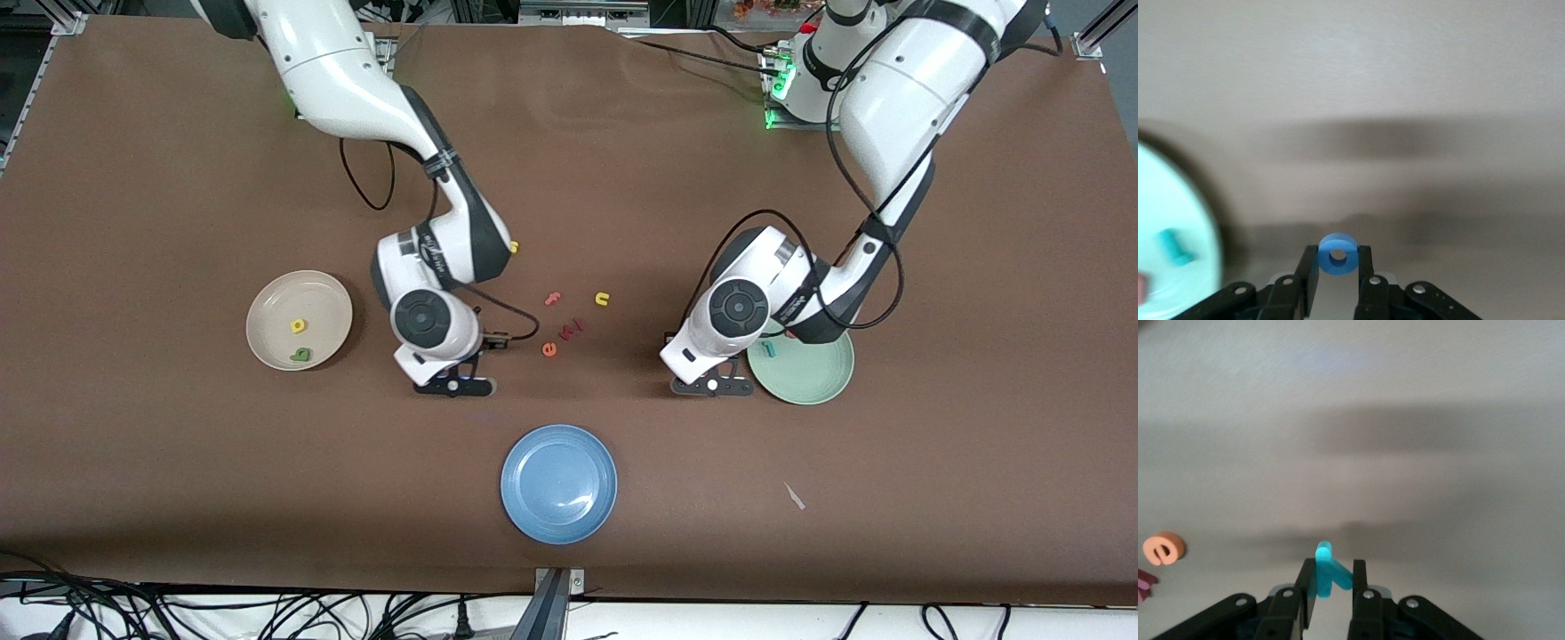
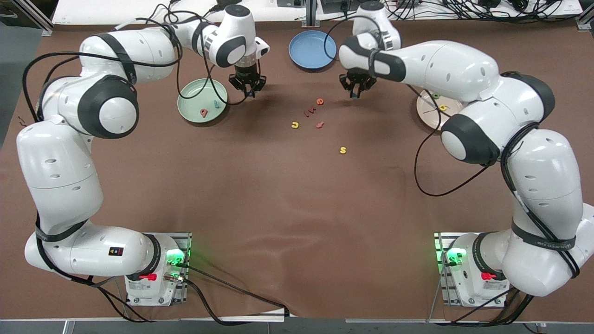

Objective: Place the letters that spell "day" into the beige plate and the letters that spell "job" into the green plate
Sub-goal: 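Carry the blue letter to the green plate while the right gripper carries teal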

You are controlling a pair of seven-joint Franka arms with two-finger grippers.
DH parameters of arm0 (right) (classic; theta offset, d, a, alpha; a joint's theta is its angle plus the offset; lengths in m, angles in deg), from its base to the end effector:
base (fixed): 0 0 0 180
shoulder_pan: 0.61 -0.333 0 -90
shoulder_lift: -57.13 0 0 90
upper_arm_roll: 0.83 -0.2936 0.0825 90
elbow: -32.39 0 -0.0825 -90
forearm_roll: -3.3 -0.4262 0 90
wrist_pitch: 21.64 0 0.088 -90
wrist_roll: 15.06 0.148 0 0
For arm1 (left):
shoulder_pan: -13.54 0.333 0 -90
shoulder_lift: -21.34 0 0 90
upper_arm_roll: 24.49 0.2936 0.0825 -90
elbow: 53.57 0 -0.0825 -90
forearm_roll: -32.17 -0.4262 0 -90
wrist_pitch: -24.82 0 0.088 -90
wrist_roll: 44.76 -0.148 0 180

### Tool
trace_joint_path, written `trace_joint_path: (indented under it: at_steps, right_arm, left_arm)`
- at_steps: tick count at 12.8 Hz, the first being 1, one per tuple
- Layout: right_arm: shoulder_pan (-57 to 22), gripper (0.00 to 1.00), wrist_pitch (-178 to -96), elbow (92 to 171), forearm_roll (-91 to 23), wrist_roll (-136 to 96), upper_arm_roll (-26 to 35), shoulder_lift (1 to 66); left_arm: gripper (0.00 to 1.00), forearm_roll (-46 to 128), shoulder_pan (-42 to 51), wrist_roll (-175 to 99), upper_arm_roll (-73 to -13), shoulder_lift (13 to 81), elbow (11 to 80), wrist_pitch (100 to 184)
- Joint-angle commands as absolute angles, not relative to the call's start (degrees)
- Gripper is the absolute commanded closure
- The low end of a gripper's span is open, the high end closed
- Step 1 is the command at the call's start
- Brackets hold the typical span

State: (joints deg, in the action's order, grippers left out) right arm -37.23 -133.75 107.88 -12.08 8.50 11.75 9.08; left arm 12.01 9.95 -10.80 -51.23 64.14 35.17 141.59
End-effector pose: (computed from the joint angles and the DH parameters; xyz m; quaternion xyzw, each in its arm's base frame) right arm 0.6497 0.3448 0.1486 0.9950 -0.0294 -0.0953 0.0038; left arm 0.6262 -0.3055 0.1480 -0.9963 0.0209 0.0758 0.0352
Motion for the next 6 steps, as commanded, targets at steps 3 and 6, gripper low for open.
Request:
trace_joint_path:
  at_steps: [3, 6]
  right_arm:
    - [-35.07, 0.84, -122.99, 112.08, -11.81, 1.59, 17.60, 15.71]
    - [-35.07, 0.84, -121.30, 121.03, -11.81, -8.52, 24.37, 21.16]
  left_arm:
    - [0.96, 11.07, 16.24, -22.32, -51.65, 59.05, 37.04, 137.15]
    - [0.96, 10.99, 19.24, -24.11, -51.65, 57.29, 40.03, 137.06]
